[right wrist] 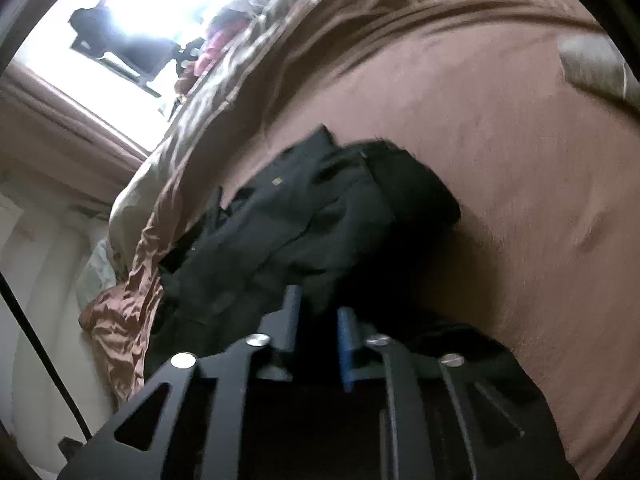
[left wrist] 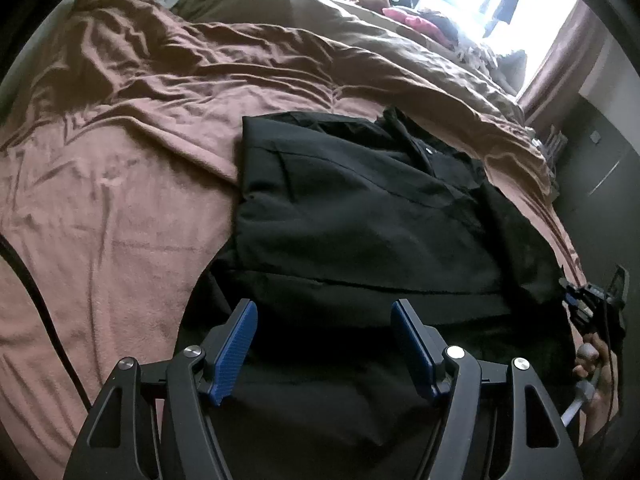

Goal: Fold large clothes

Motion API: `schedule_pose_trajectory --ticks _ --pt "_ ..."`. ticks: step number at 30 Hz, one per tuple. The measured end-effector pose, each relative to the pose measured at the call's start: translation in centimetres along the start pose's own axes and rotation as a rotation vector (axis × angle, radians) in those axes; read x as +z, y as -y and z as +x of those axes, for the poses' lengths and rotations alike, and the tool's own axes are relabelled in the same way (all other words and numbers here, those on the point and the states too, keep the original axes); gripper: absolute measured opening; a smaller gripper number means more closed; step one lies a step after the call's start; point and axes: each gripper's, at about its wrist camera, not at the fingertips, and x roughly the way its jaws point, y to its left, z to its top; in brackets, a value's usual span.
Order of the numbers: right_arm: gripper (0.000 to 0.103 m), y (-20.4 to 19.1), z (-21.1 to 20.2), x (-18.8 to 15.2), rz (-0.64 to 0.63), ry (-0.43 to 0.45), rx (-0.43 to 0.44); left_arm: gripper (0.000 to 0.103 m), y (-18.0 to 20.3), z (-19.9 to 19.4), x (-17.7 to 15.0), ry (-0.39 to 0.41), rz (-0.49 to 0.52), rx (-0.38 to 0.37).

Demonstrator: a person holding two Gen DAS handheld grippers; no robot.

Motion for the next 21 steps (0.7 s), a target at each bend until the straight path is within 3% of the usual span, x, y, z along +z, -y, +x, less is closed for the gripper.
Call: schedule_pose_trajectory --ticks 8,12,16,21 --pt "0.002 -8.7 -2.1 -3.1 -0.186 0.062 0.057 0.071 -1.1 -2.6 0.9 0.047 -0.041 -0.047" --pt "0.002 -13.1 -2.2 -5.7 -0.306 0.074 0.036 0.071 -2.3 -3.6 1.1 0.060 -0.094 -0.083" --pt "0.001 -13.4 -2.6 -9.5 -0.377 0.062 0.060 0.071 -3.8 -4.7 1.5 0.082 -0.144 -0.111" --pt "0.001 -15.2 0.4 -11.7 -0.470 0.012 0.094 0.071 -5.4 -5.7 1.8 0.105 -0.205 -0.142"
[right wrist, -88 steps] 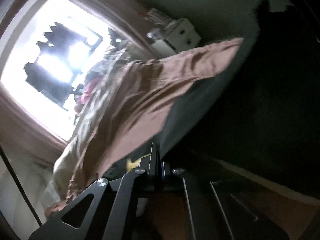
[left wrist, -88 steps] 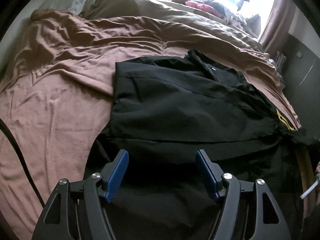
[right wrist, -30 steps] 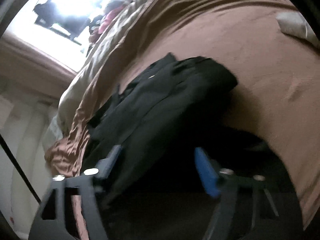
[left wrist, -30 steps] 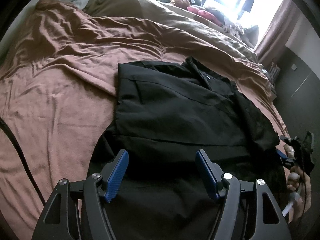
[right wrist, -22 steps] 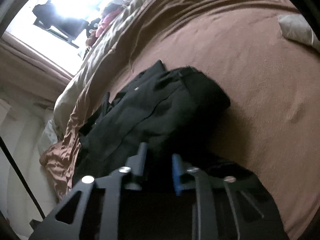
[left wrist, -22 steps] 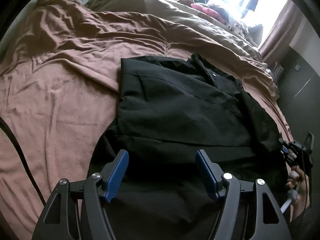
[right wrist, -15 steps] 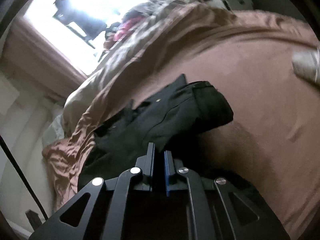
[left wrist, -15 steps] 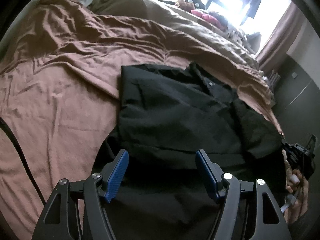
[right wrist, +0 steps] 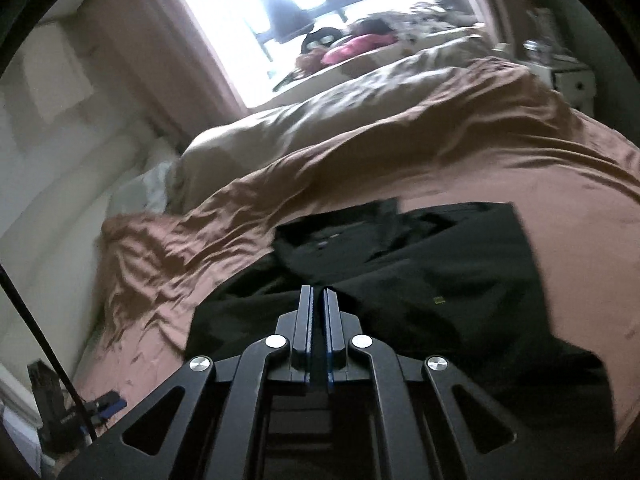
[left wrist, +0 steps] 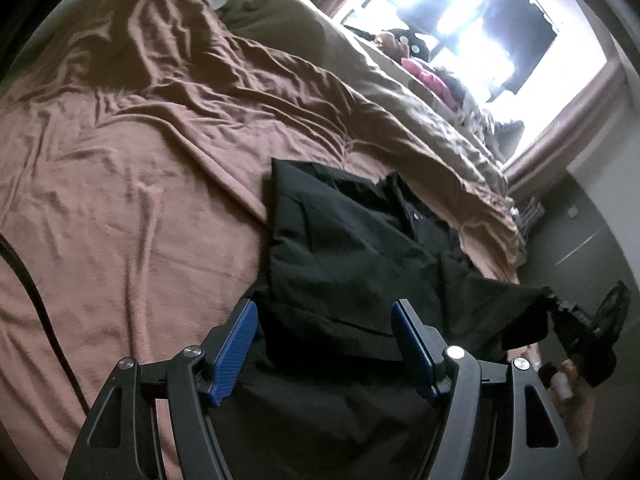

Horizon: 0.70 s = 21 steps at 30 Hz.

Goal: Fold large clothes

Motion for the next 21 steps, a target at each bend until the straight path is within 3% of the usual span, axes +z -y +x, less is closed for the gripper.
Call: schedule_pose_trajectory --ticks 10,13,17,21 --pt "0.001 -5.7 8.9 -1.8 -0.108 -0.140 0.095 0.071 -3.4 -0.9 0.7 0.002 -0.103 -0.002" --pt "0.001 -6.8 10.6 -2.5 -0.116 -0.179 0.086 0.071 -4.0 -1.0 0.6 -0.003 -0.119 -0.008" --pt "0.001 -4.0 10.9 -2.0 -0.026 -0.211 0.061 0.071 -4.5 -0.8 0.6 -0.007 -0.126 0.003" --pt "0.001 0.9 8.2 -1.3 0.037 -0.190 0.007 0.071 -4.4 -0.3 0.5 -0.021 -0.128 0.006"
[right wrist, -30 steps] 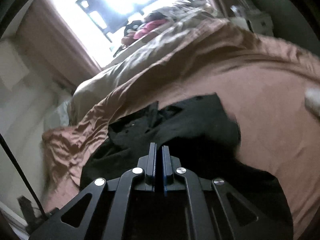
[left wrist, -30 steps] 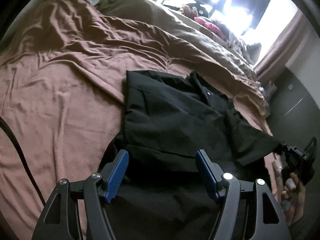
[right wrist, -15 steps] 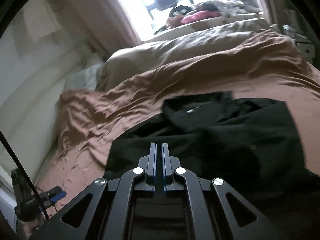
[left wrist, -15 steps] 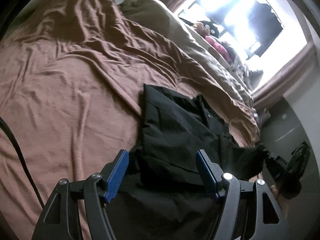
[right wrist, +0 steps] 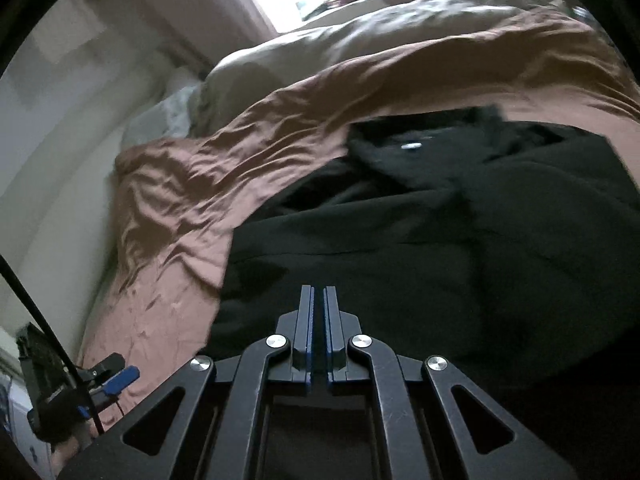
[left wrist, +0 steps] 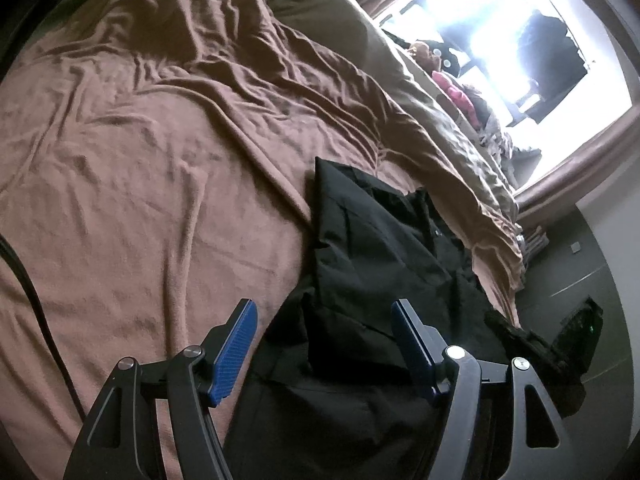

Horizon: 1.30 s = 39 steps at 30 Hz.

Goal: Fold large clothes

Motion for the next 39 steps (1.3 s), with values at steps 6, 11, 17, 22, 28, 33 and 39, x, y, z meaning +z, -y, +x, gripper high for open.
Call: schedule_pose_trajectory --ticks 6,11,17,22,28,33,39 --pt "0.036 6.8 -6.3 0.7 0.106 0.059 -0.065 0.071 1.7 0.8 -0.6 -0.021 0.050 0.002" --pt "0.103 10.9 -9.8 0.4 0.194 0.118 -0.055 0.076 2.8 1.2 -1.2 -0.034 0.084 -0.002" --pt "0.101 13.4 -8.0 -0.5 0.325 0.114 -0.091 0.076 3.0 1.1 -1.3 -0.029 0.090 0.002" --pt "0.031 14.4 -4.9 1.3 0.324 0.090 -0.202 0.076 2.6 1.0 -1.3 -0.025 0.080 0.007" --pt "0.002 7.1 -5.3 3.3 0.121 0.153 -0.232 0.076 1.8 1.0 -1.0 -0.026 0.060 0.001" --pt "0.002 -2.3 -4.6 3.0 -0.063 0.157 -0.197 0.076 1.4 0.8 -1.0 -0.027 0.045 0.003" --pt "0.002 -9.7 -2.0 1.1 -0.166 0.104 -0.163 0.076 0.6 0.2 -0.7 -0.023 0.017 -0.022"
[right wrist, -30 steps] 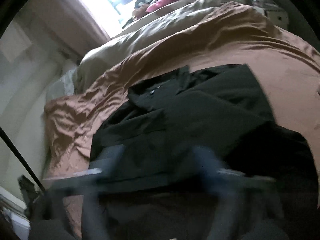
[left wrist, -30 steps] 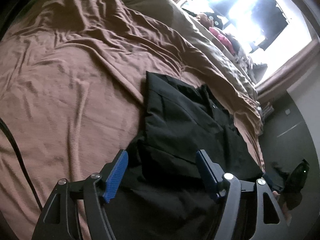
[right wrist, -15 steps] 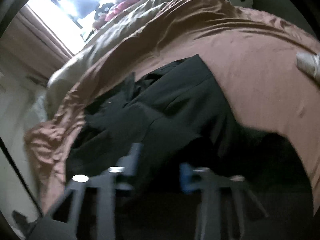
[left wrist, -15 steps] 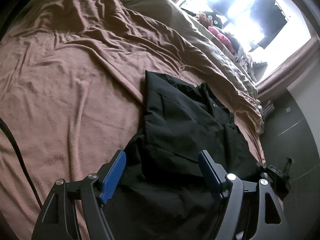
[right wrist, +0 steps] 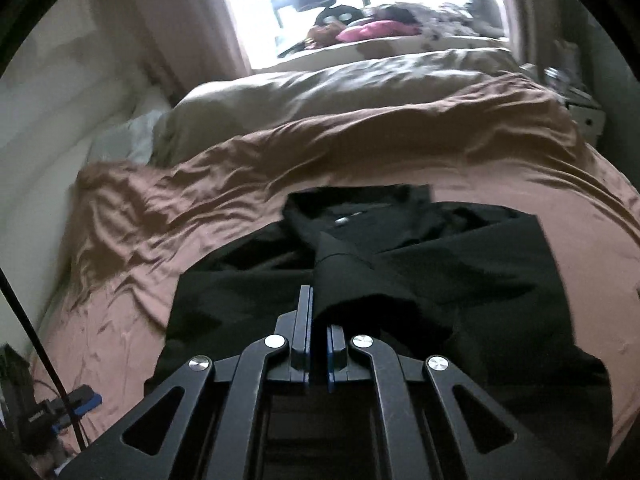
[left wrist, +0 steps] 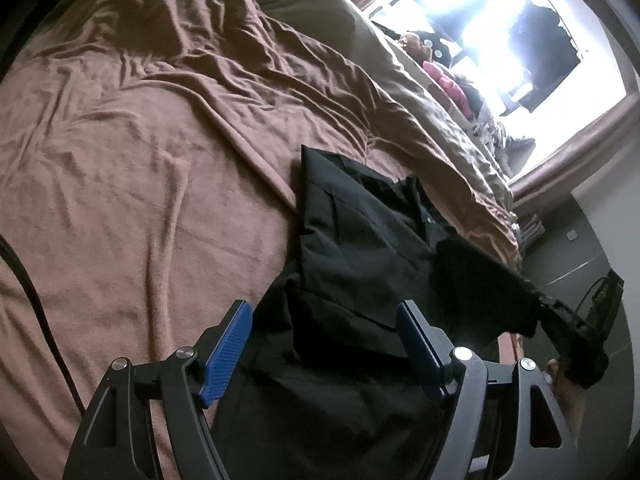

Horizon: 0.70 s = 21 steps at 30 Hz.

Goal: Fold large clothes

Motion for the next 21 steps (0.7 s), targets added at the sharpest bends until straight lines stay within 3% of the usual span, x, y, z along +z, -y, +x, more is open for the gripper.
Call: schedule_pose_trajectory --ticks 6,10,13,17,21 --pt "0.002 -5.1 3.3 -1.2 -0.055 -0.094 0.035 0.076 -1.2 -0.4 0.4 0.001 -0.043 -0.017" --pt "0.006 -6.3 5.8 -2.9 -0.041 -0.192 0.070 0.076 -1.7 -0.7 0.6 0.009 -0.061 -0.023" --pt "0.022 -6.0 7.9 -3.9 -0.043 -0.256 0.125 0.076 -1.8 -0.6 0.7 0.004 -0.062 -0.024" --pt "0.065 -3.4 9.3 -4.1 -0.004 -0.317 0.191 0.076 -1.6 0.0 0.6 -0.012 -0.054 -0.024" --pt "0.066 -0.1 6.8 -4.3 0.025 -0.321 0.259 0.076 -0.5 0.5 0.2 -0.017 -0.025 -0.006"
